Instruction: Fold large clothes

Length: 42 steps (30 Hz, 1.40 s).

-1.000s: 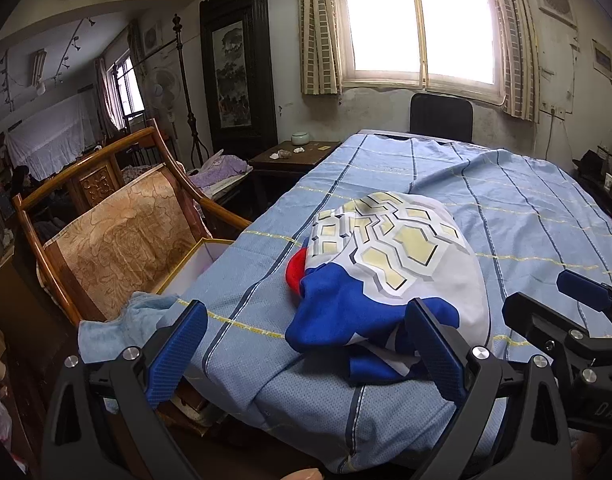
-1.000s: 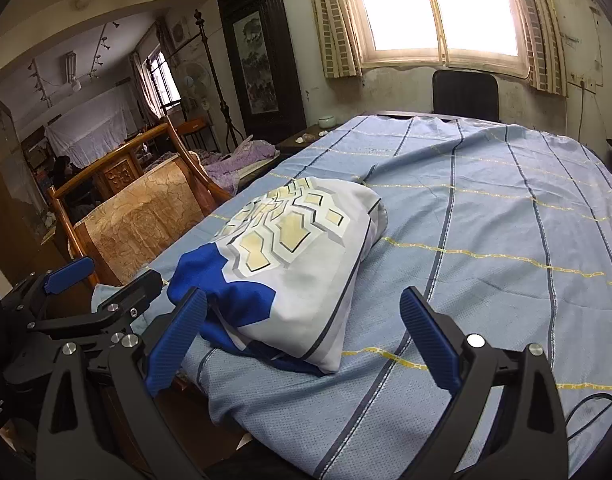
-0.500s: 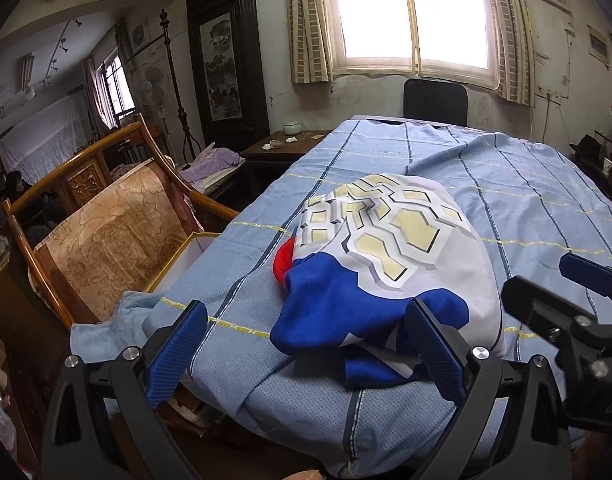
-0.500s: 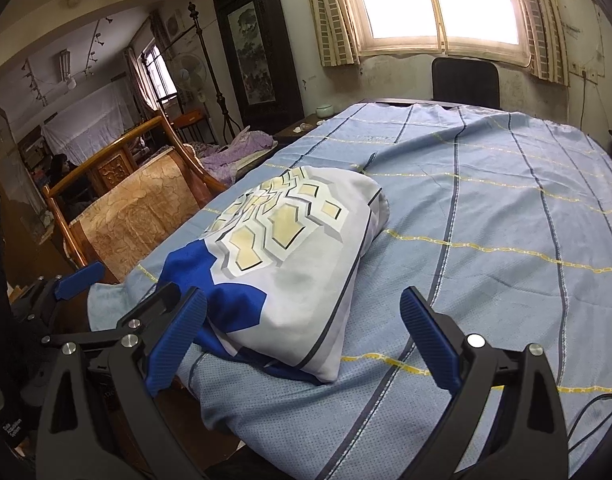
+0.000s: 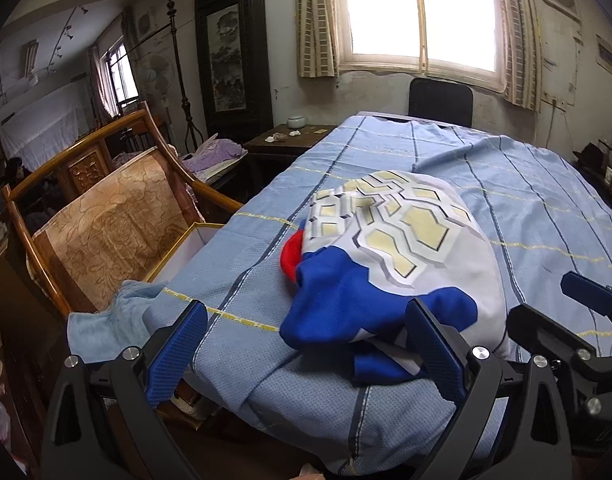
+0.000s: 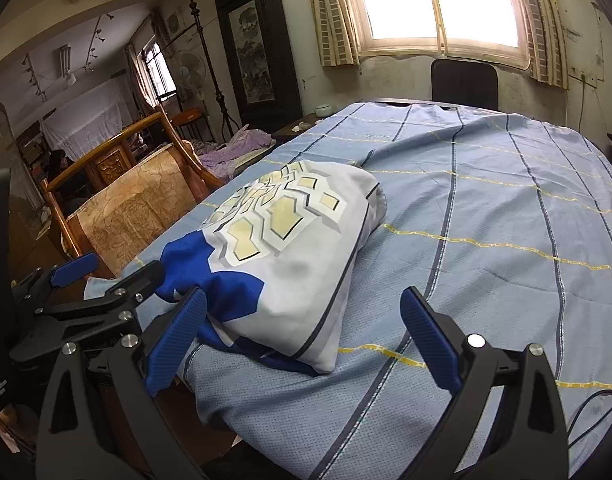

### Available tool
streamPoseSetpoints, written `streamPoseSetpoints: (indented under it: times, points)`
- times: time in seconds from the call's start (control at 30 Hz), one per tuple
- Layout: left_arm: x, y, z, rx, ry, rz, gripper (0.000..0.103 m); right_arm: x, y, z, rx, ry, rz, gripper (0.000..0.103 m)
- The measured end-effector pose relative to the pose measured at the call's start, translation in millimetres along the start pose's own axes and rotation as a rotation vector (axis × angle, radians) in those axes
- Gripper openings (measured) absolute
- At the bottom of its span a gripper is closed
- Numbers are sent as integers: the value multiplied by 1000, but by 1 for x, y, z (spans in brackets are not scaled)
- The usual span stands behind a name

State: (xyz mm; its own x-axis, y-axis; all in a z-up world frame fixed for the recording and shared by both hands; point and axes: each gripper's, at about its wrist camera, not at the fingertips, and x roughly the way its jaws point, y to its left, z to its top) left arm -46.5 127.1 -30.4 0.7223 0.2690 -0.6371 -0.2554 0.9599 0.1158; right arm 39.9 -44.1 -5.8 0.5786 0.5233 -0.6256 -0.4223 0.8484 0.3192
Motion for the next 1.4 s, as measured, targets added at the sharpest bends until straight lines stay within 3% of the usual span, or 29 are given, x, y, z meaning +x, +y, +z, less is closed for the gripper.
streamPoseSetpoints:
  times: [1.4]
  points:
    - [3,-2,-1,0,21,3,99,5,-2,-3,21,21,18,95]
